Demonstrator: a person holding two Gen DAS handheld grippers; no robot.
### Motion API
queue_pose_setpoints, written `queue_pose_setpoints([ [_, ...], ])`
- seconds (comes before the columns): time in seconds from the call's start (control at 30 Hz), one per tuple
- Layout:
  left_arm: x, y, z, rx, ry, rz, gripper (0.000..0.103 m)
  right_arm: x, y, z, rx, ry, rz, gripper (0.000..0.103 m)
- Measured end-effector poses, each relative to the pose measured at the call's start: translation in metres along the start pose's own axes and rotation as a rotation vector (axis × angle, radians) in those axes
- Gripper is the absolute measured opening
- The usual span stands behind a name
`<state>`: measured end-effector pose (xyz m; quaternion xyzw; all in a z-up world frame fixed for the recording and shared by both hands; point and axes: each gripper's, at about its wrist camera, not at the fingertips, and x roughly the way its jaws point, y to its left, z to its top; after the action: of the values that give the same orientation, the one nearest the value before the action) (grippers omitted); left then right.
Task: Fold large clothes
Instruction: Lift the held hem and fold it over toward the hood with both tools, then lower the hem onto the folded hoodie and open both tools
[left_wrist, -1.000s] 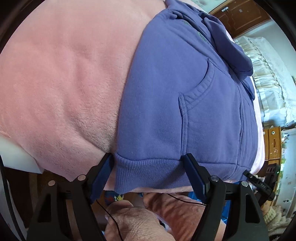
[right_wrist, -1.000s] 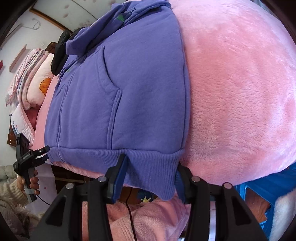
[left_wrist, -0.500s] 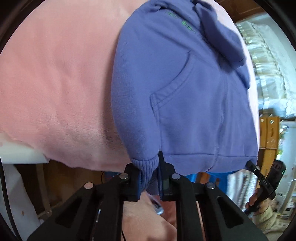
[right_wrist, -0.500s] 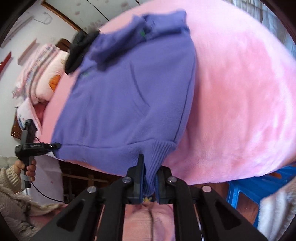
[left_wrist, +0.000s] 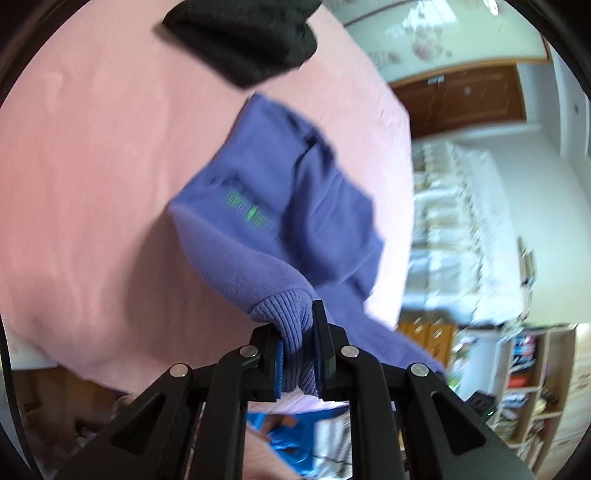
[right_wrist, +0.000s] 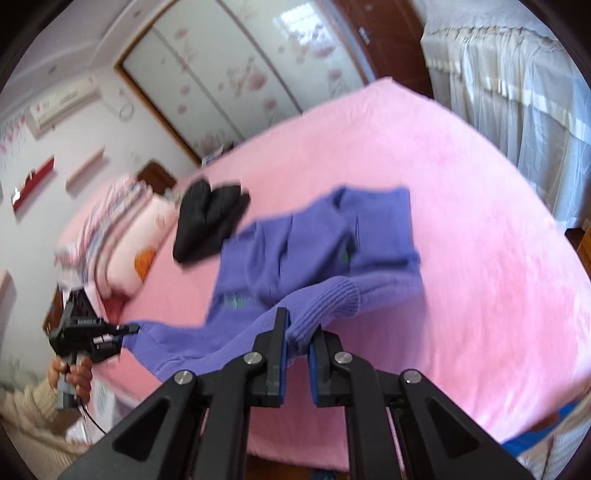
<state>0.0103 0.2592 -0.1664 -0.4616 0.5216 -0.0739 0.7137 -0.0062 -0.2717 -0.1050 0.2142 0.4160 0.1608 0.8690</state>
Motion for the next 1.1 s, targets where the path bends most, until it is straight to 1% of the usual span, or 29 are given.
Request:
queue_pose_setpoints([
  [0.07,0.002,-0.016,0.016,-0.014,-0.024,-0.016,0.010,0.006,0.003,0.017,0.013,-0.026,0.009,0.008],
  [0.1,0.003,-0.024,0.025,-0.024,-0.036,-0.026,0.010,0.011,0.003,0.032,0.021,-0.042,0.017,0.008],
  [0.17,0.005,-0.035,0.043,-0.046,-0.056,-0.038,0.010,0.019,-0.001,0.049,0.031,-0.055,0.035,0.008],
  [0.23,0.016,-0.044,0.062,-0.079,-0.071,-0.034,0.010,0.036,-0.006,0.071,0.036,-0.058,0.050,0.008],
  [0.3,0.030,-0.051,0.084,-0.108,-0.084,-0.010,0.010,0.057,-0.014,0.088,0.047,-0.045,0.062,0.008],
  [0.37,0.051,-0.052,0.105,-0.130,-0.089,0.018,0.010,0.090,-0.027,0.112,0.055,-0.016,0.063,0.008],
  [0.4,0.065,-0.053,0.120,-0.141,-0.092,0.038,0.010,0.100,-0.031,0.118,0.057,-0.005,0.061,0.008],
  [0.43,0.076,-0.054,0.132,-0.148,-0.093,0.055,0.010,0.122,-0.040,0.130,0.060,0.015,0.054,0.008],
  [0.47,0.093,-0.056,0.148,-0.158,-0.094,0.079,0.010,0.134,-0.045,0.136,0.065,0.026,0.052,0.008],
  [0.57,0.143,-0.054,0.187,-0.157,-0.093,0.157,0.010,0.194,-0.070,0.160,0.075,0.076,0.030,0.008],
  [0.67,0.188,-0.047,0.218,-0.171,-0.085,0.240,0.010,0.248,-0.093,0.172,0.076,0.124,-0.009,0.008],
  [0.7,0.203,-0.043,0.226,-0.170,-0.081,0.270,0.010,0.260,-0.099,0.173,0.077,0.135,-0.021,0.008],
  [0.77,0.231,-0.037,0.239,-0.180,-0.078,0.326,0.010,0.297,-0.114,0.174,0.084,0.175,-0.062,0.008],
  [0.87,0.261,-0.027,0.247,-0.177,-0.088,0.381,0.012,0.330,-0.127,0.168,0.091,0.218,-0.102,0.008],
  [0.9,0.272,-0.021,0.248,-0.190,-0.079,0.390,0.013,0.341,-0.132,0.165,0.095,0.233,-0.114,0.008],
  [0.97,0.284,-0.013,0.249,-0.214,-0.066,0.398,0.015,0.348,-0.133,0.159,0.088,0.251,-0.118,0.009],
  [1.03,0.290,-0.011,0.250,-0.217,-0.051,0.395,0.020,0.353,-0.130,0.158,0.067,0.273,-0.123,0.013],
  [1.07,0.290,-0.015,0.251,-0.203,-0.039,0.393,0.027,0.351,-0.127,0.159,0.050,0.282,-0.137,0.016],
  [1.1,0.289,-0.020,0.253,-0.178,-0.029,0.387,0.038,0.347,-0.122,0.162,0.025,0.278,-0.149,0.027],
])
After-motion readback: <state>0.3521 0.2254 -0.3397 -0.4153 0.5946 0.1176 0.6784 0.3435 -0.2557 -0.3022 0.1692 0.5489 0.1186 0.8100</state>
